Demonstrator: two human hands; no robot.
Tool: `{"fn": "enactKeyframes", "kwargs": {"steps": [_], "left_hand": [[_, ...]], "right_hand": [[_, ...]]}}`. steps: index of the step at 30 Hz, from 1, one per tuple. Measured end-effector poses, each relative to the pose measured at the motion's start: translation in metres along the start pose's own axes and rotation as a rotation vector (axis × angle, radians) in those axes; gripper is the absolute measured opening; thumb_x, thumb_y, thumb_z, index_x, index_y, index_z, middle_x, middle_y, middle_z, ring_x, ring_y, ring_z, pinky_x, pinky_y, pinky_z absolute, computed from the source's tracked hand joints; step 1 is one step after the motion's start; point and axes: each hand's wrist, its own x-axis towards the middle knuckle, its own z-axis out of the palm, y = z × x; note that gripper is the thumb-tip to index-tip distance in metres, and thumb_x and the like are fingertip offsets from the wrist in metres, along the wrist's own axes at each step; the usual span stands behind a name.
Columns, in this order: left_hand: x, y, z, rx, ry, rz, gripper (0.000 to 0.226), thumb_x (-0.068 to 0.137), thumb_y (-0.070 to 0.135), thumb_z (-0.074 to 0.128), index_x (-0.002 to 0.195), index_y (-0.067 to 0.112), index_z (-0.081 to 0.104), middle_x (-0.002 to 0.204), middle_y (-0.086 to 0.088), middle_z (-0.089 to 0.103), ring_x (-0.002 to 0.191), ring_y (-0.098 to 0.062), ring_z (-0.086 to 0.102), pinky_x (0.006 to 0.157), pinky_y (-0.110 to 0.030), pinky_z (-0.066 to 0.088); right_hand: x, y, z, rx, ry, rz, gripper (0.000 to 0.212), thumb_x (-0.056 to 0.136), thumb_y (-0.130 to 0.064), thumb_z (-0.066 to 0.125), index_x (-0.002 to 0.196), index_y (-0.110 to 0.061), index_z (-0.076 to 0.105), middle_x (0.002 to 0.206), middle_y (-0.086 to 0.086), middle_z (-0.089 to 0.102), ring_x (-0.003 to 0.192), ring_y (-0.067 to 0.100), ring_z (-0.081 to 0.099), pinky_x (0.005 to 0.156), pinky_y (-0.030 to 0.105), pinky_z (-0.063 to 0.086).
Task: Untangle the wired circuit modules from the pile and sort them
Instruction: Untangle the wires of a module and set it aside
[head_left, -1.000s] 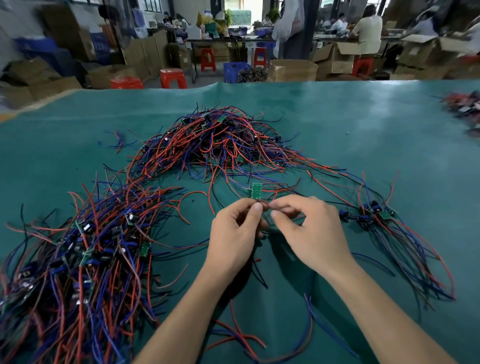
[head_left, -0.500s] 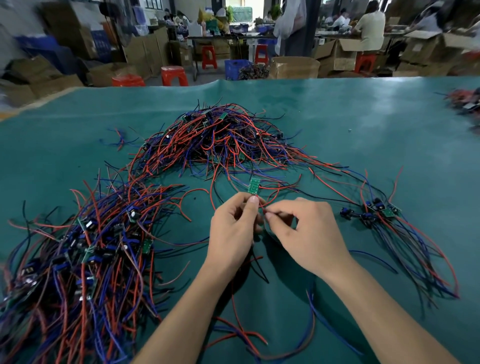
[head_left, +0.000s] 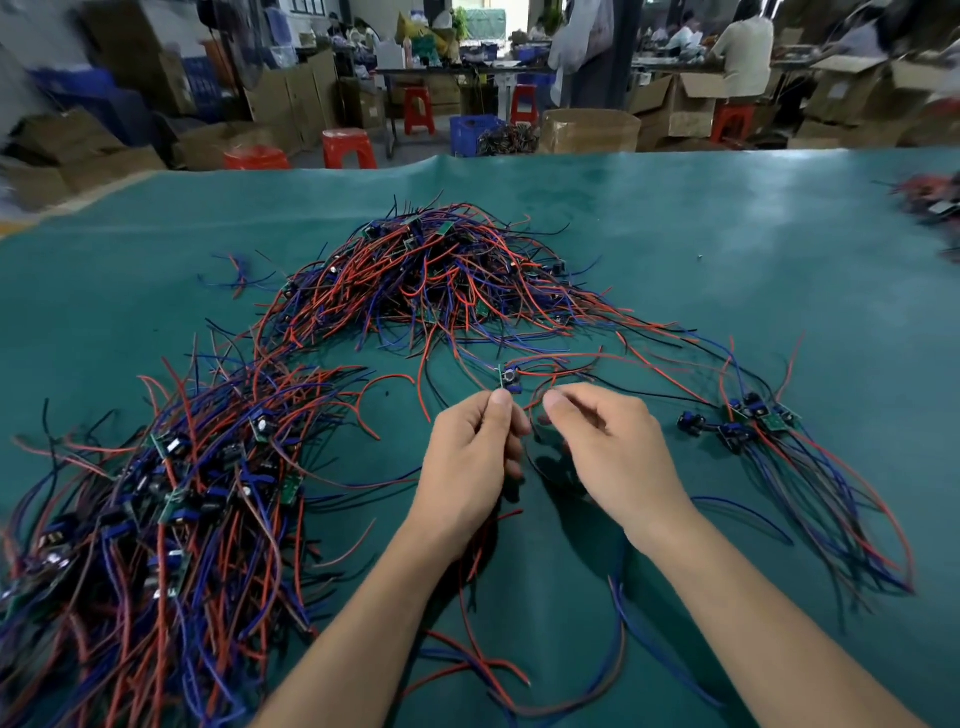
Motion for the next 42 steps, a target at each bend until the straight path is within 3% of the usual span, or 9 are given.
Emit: {"fn": "enactKeyframes", "kwargs": {"steps": [3, 7, 13, 16, 21, 24, 28, 34, 42], "left_hand": [[-0.001, -0.001, 0.001, 0.057, -0.088, 0.046, 0.042, 0.108, 0.026, 0.04, 0.07, 0.019, 0.058, 0.051, 0.008, 0.04, 0.045, -0.008, 0.033, 0.043, -0.017, 0.028], [-0.001, -0.001, 0.0, 0.093, -0.161, 0.074, 0.043, 0.103, 0.035, 0.041, 0.07, 0.018, 0.063, 0.048, 0.013, 0.032, 0.045, -0.005, 0.025, 0.045, -0.021, 0.021], [-0.004, 0.004, -0.005, 0.035, -0.264, -0.005, 0.043, 0.093, 0.04, 0.044, 0.059, 0.019, 0.059, 0.046, 0.012, 0.026, 0.042, -0.008, 0.02, 0.042, -0.021, 0.017], [-0.005, 0.007, -0.003, 0.076, -0.23, 0.009, 0.045, 0.092, 0.041, 0.044, 0.057, 0.017, 0.059, 0.045, 0.011, 0.03, 0.043, -0.01, 0.025, 0.046, -0.026, 0.021], [-0.006, 0.007, -0.002, 0.091, -0.232, 0.126, 0.036, 0.104, 0.025, 0.051, 0.073, 0.016, 0.066, 0.042, 0.018, 0.04, 0.04, 0.002, 0.034, 0.043, -0.008, 0.025], [-0.005, 0.005, -0.003, 0.081, -0.226, 0.129, 0.038, 0.104, 0.024, 0.051, 0.069, 0.026, 0.066, 0.044, 0.018, 0.04, 0.042, 0.001, 0.033, 0.044, -0.009, 0.025], [-0.003, 0.003, -0.004, 0.049, -0.206, 0.088, 0.033, 0.102, 0.033, 0.05, 0.082, 0.016, 0.07, 0.043, 0.015, 0.035, 0.04, 0.0, 0.029, 0.042, -0.01, 0.022], [-0.002, -0.001, -0.004, 0.117, -0.18, 0.113, 0.028, 0.103, 0.023, 0.052, 0.083, 0.015, 0.07, 0.048, 0.015, 0.031, 0.048, -0.002, 0.024, 0.047, -0.016, 0.021], [-0.003, 0.001, -0.003, 0.118, -0.14, 0.1, 0.028, 0.102, 0.022, 0.055, 0.079, 0.015, 0.07, 0.047, 0.014, 0.034, 0.045, -0.003, 0.025, 0.045, -0.015, 0.02]], "right_hand": [[0.002, 0.0, 0.002, 0.167, -0.053, 0.043, 0.016, 0.1, -0.031, 0.063, 0.096, -0.027, 0.078, 0.086, -0.011, 0.076, 0.081, 0.012, 0.068, 0.075, 0.028, 0.052], [0.004, -0.004, 0.0, 0.45, -0.04, 0.105, 0.013, 0.095, -0.016, 0.072, 0.101, -0.024, 0.08, 0.096, -0.011, 0.078, 0.077, 0.001, 0.067, 0.063, 0.012, 0.045], [0.006, -0.007, -0.012, 0.701, -0.219, 0.199, 0.017, 0.089, -0.007, 0.073, 0.101, -0.016, 0.078, 0.098, 0.002, 0.077, 0.082, 0.013, 0.067, 0.059, 0.024, 0.05], [0.006, -0.008, -0.012, 0.733, -0.218, 0.187, 0.016, 0.073, -0.014, 0.08, 0.088, -0.01, 0.082, 0.101, 0.009, 0.078, 0.081, 0.016, 0.07, 0.059, 0.023, 0.053], [0.007, -0.008, -0.016, 0.704, -0.184, 0.175, 0.022, 0.064, -0.024, 0.083, 0.085, -0.015, 0.084, 0.085, 0.006, 0.077, 0.071, 0.015, 0.067, 0.061, 0.024, 0.051], [0.01, -0.006, -0.02, 0.65, -0.158, 0.154, 0.019, 0.067, -0.022, 0.083, 0.085, -0.015, 0.083, 0.082, 0.004, 0.076, 0.062, 0.011, 0.06, 0.056, 0.022, 0.048], [0.012, -0.005, -0.024, 0.57, -0.152, 0.153, 0.005, 0.079, -0.019, 0.081, 0.075, -0.016, 0.078, 0.069, 0.004, 0.066, 0.056, 0.012, 0.053, 0.05, 0.022, 0.045], [0.011, -0.005, -0.022, 0.512, -0.093, 0.181, 0.021, 0.084, -0.02, 0.081, 0.067, -0.013, 0.07, 0.058, 0.002, 0.06, 0.049, 0.011, 0.05, 0.045, 0.021, 0.042], [0.009, -0.008, -0.022, 0.866, -0.258, 0.349, 0.01, 0.064, -0.013, 0.083, 0.07, -0.017, 0.076, 0.071, 0.0, 0.065, 0.056, 0.009, 0.053, 0.051, 0.019, 0.046]]}}
